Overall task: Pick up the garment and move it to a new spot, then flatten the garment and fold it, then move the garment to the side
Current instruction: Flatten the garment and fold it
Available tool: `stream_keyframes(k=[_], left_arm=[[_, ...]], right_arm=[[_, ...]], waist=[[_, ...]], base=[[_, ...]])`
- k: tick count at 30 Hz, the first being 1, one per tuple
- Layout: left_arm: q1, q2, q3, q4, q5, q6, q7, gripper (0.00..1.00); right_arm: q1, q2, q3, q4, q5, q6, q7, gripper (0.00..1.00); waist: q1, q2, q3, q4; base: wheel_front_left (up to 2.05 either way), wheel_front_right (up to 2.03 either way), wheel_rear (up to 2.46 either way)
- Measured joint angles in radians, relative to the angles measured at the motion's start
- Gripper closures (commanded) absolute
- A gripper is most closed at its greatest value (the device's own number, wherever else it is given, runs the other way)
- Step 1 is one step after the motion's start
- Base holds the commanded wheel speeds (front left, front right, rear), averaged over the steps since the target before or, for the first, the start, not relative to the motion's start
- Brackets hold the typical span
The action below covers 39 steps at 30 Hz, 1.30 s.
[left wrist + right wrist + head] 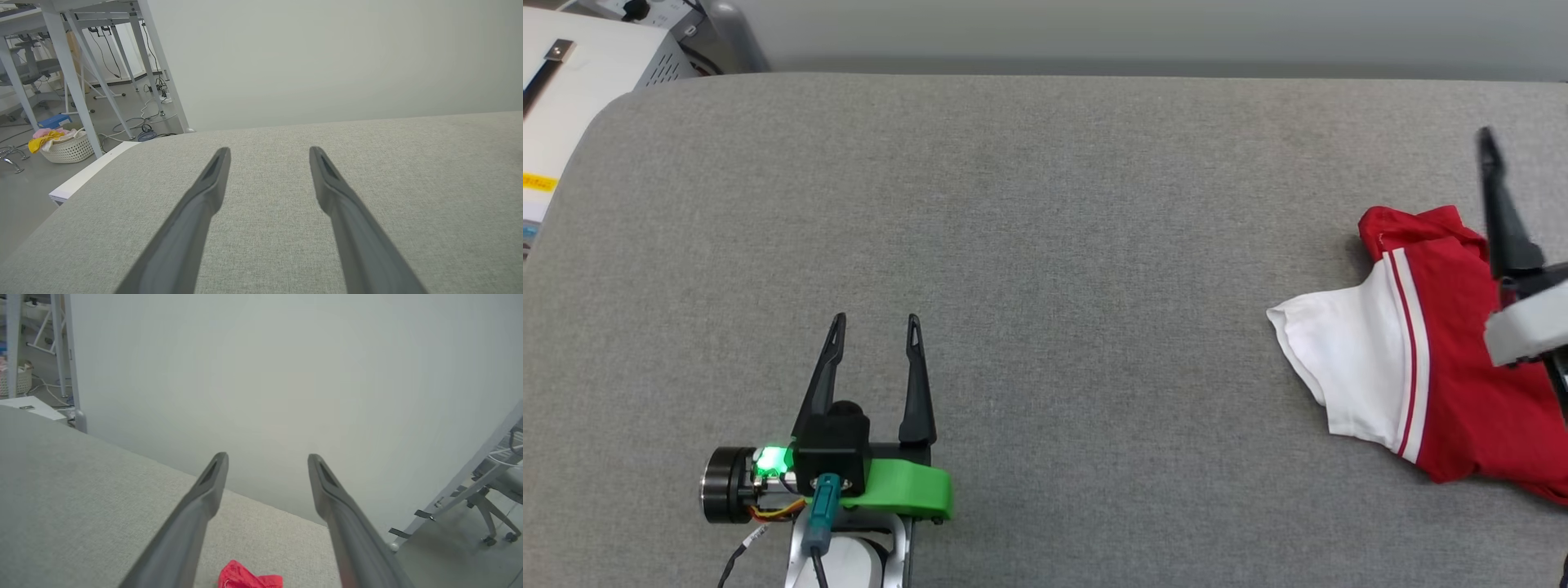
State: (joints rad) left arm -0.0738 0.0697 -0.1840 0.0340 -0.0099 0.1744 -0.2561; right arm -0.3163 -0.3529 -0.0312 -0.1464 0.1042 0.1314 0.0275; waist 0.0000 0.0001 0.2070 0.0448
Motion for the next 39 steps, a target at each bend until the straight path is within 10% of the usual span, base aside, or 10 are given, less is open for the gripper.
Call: stream_keyframes(k=[12,30,31,33,39], left_arm=[[-0.006,0.001,-0.013,-0.015,0.000,0.003,0.000,0.00],[-0.061,0.000,-0.041,-0.011,0.000,0.017,0.000,0.00],[-0.060,0.000,-0.039,-0.010,0.000,0.019,0.000,0.00],[-0.060,0.001,-0.037,-0.007,0.000,0.020,0.000,0.00],[-0.057,0.003,-0.038,0.001,0.000,0.021,0.000,0.00]], right_arm=[[-0.141,-0.372,0.506,0.033,0.373,0.000,0.533,0.00],[-0.208,-0.399,0.794,0.339,0.552,0.000,0.519,0.00],[-0.210,-0.396,0.796,0.347,0.552,0.000,0.502,0.60],[-0.215,-0.389,0.798,0.362,0.551,0.000,0.459,1.00],[-0.219,-0.350,0.755,0.383,0.532,0.000,0.308,1.00]], waist=[[0.0000,0.0000,0.045,0.031],[-0.0001,-0.0001,0.143,0.084],[-0.0001,-0.0001,0.141,0.084],[0.0000,0.0000,0.134,0.080],[0.0000,0.0000,0.097,0.062]], base=[[0.00,0.00,0.00],[0.00,0.00,0.00],[0.00,0.00,0.00],[0.00,0.00,0.00],[0.00,0.00,0.00]])
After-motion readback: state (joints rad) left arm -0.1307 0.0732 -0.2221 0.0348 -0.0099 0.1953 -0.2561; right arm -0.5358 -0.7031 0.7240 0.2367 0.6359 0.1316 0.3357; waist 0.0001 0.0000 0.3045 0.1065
